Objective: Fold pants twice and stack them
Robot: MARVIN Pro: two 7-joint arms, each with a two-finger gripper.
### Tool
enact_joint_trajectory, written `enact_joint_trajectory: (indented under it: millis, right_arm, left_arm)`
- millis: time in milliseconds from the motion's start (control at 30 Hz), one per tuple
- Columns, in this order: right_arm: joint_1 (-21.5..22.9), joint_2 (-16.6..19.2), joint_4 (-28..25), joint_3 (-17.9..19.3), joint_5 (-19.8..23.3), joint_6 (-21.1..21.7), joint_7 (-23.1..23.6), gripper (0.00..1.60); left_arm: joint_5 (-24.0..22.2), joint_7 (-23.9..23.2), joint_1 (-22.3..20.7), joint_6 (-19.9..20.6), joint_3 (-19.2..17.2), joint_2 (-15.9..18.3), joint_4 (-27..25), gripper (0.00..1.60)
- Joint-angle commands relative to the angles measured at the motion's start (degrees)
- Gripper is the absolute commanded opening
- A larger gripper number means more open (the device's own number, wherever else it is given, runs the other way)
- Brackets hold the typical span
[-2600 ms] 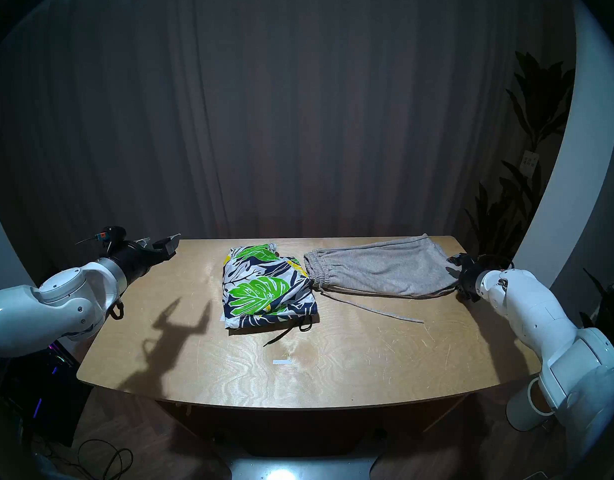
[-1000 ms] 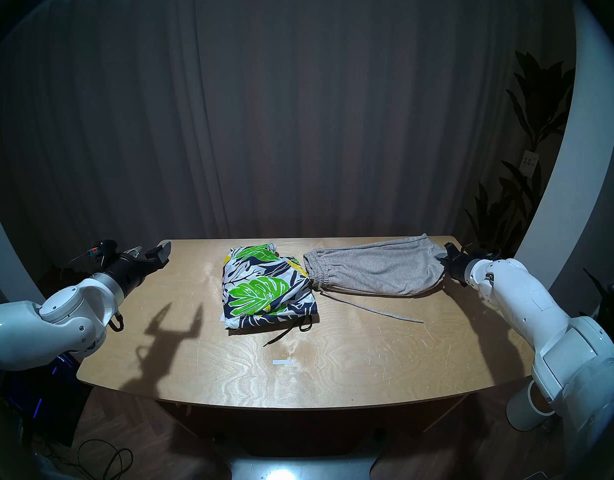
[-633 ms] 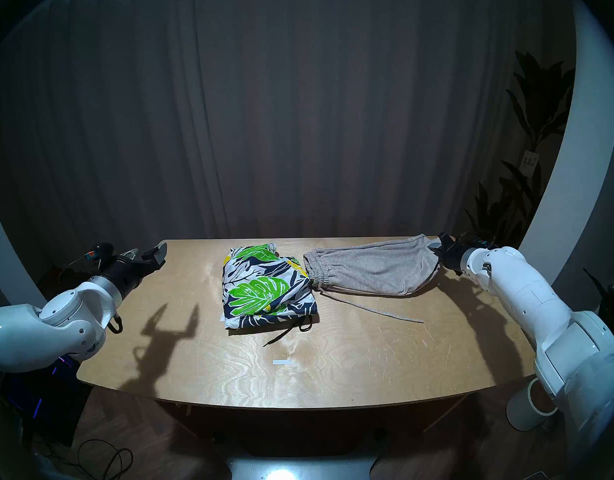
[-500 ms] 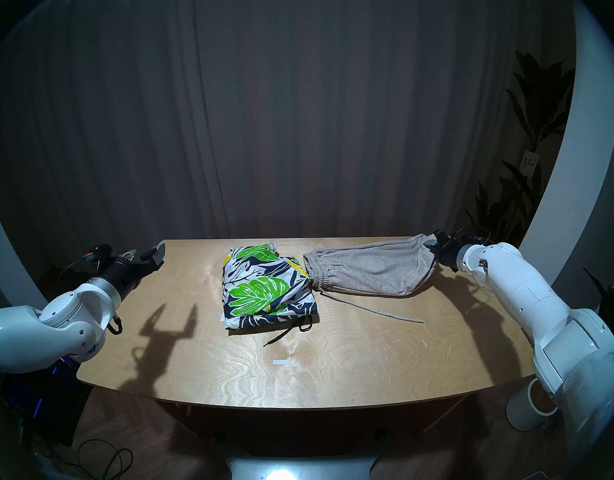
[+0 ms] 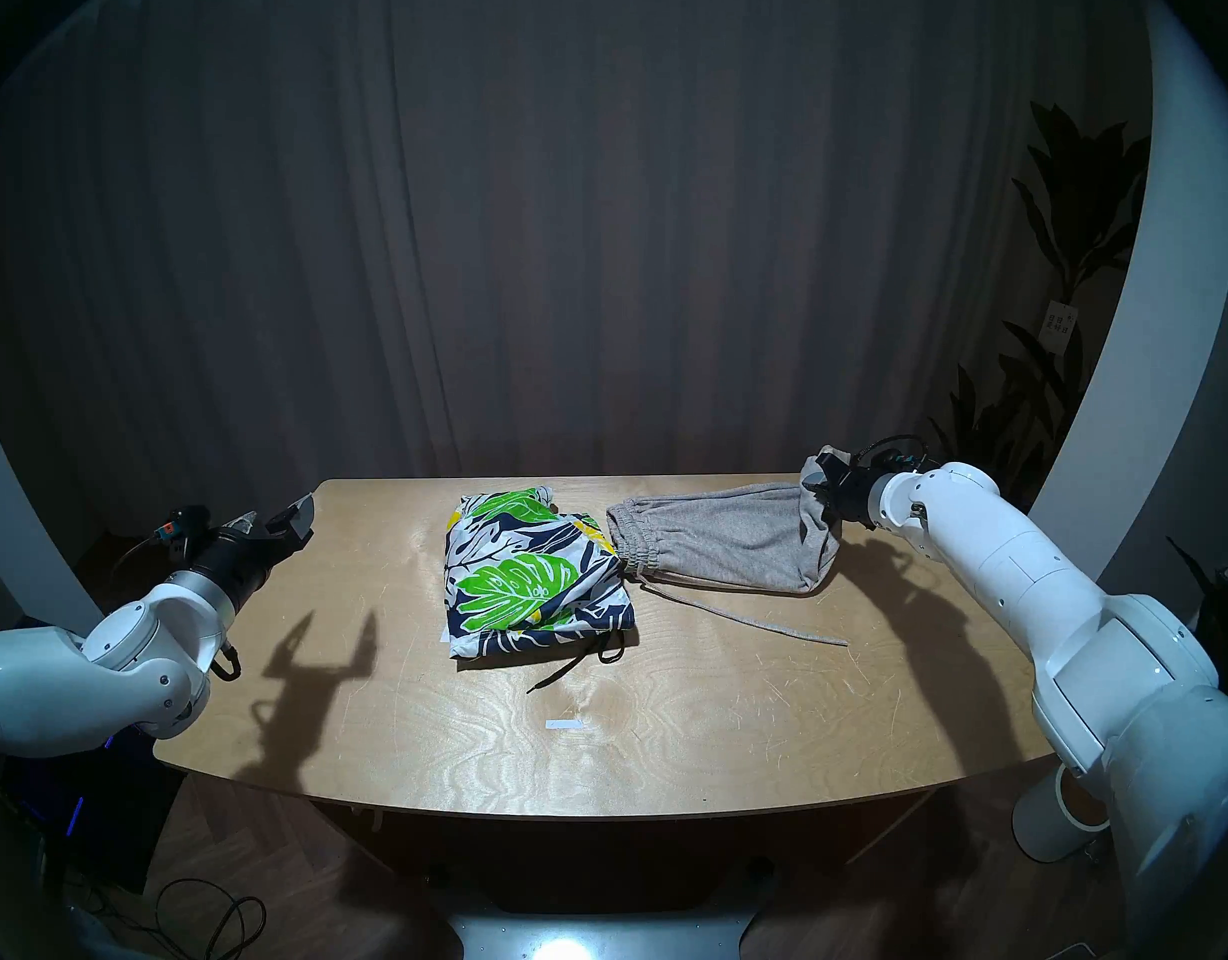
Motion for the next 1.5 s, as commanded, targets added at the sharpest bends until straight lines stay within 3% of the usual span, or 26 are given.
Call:
enact_joint_trajectory:
  millis: [0,800,1467]
  right_arm:
    - [4.78,-3.14,1.13,-0.82,-1.72,0.17,0.25,0.0]
    - [9.94,-10.4,4.07,-4.82,-6.32,4.06,1.67,0.0]
    - [10.02,-11.34,2.57,-10.11,-11.14,8.77,8.33,0.0]
  left_arm:
    - [0.32,0.63,0.48,-3.36,-1.03,0.0,-0.35,1.6]
    - [2.59,7.11,5.28,-12.75,-0.62,-0.01,-2.1,1.6]
    - [7.82,12.3,9.39,-19.99,-1.11,-0.01,-3.75,1.6]
